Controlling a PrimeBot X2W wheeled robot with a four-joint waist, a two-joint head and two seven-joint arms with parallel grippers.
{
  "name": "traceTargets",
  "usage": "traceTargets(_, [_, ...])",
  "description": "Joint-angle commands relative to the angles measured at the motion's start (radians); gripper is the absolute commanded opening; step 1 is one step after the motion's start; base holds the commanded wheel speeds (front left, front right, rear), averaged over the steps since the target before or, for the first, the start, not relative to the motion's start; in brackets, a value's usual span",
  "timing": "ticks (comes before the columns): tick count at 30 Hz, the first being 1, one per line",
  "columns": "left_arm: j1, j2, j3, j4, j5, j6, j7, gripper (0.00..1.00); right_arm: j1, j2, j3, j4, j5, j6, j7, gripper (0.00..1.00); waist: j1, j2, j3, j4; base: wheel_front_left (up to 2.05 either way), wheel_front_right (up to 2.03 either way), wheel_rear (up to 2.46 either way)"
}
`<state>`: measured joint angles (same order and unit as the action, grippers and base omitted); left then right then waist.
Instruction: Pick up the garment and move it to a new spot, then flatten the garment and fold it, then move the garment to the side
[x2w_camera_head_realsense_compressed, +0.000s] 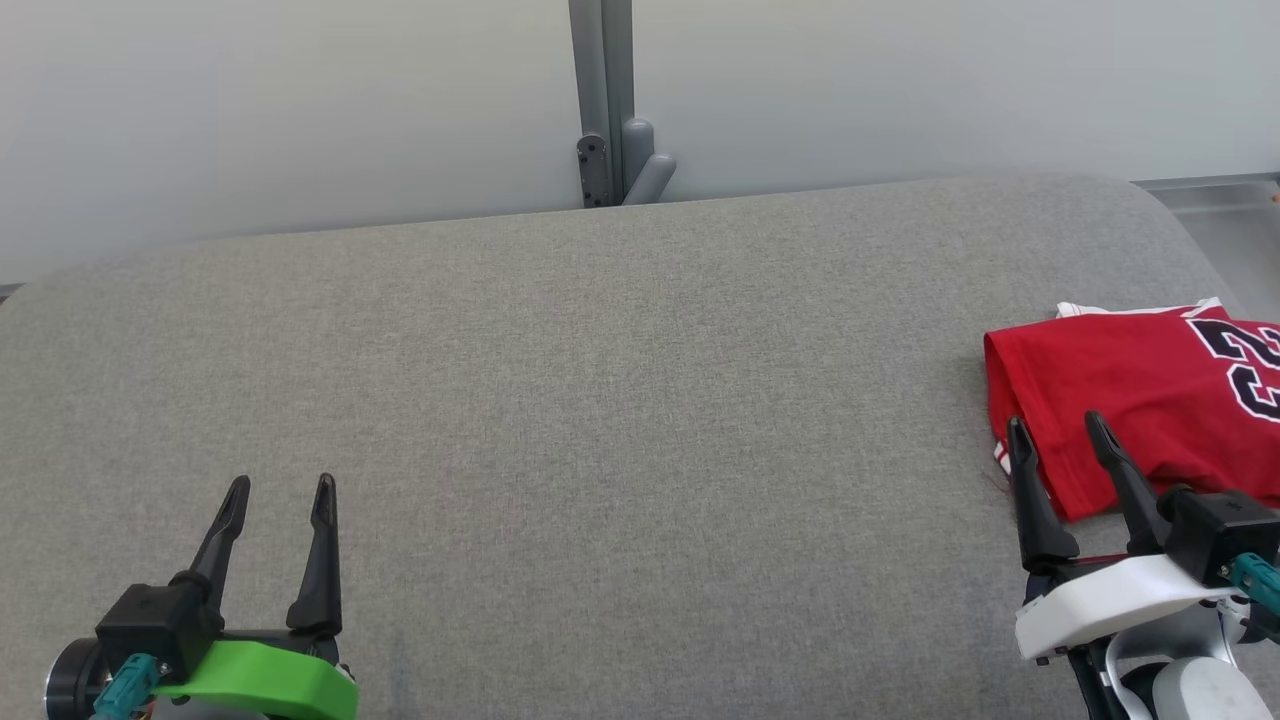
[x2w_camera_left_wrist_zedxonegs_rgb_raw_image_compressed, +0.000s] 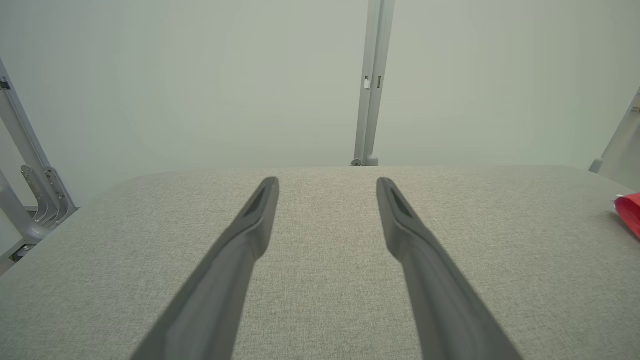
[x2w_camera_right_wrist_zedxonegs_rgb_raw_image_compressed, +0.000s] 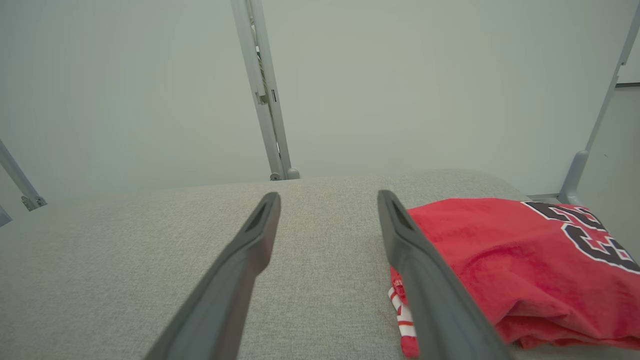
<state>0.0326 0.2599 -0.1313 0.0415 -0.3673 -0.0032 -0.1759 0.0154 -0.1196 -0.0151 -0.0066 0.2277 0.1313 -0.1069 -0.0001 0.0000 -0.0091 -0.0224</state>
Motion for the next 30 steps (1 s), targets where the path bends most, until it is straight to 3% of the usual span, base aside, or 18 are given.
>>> traceTargets(1, [0.015, 0.005, 0.0, -0.002, -0.002, 0.002, 0.001, 1.0, 0.007, -0.001, 0.0, -0.002, -0.001, -0.001, 0.0, 1.0, 0.0001, 0.0, 0.0, 0.001, 0.0, 0.0, 0.0])
traceTargets(30, [0.004, 0.016, -0.01, 0.003, -0.017, 0.021, -0.016, 1.0, 0.007, 0.001, -0.005, 0.004, -0.002, -0.001, -0.005, 1.0, 0.0001, 0.0, 0.014, 0.004, 0.0, 0.0, 0.0])
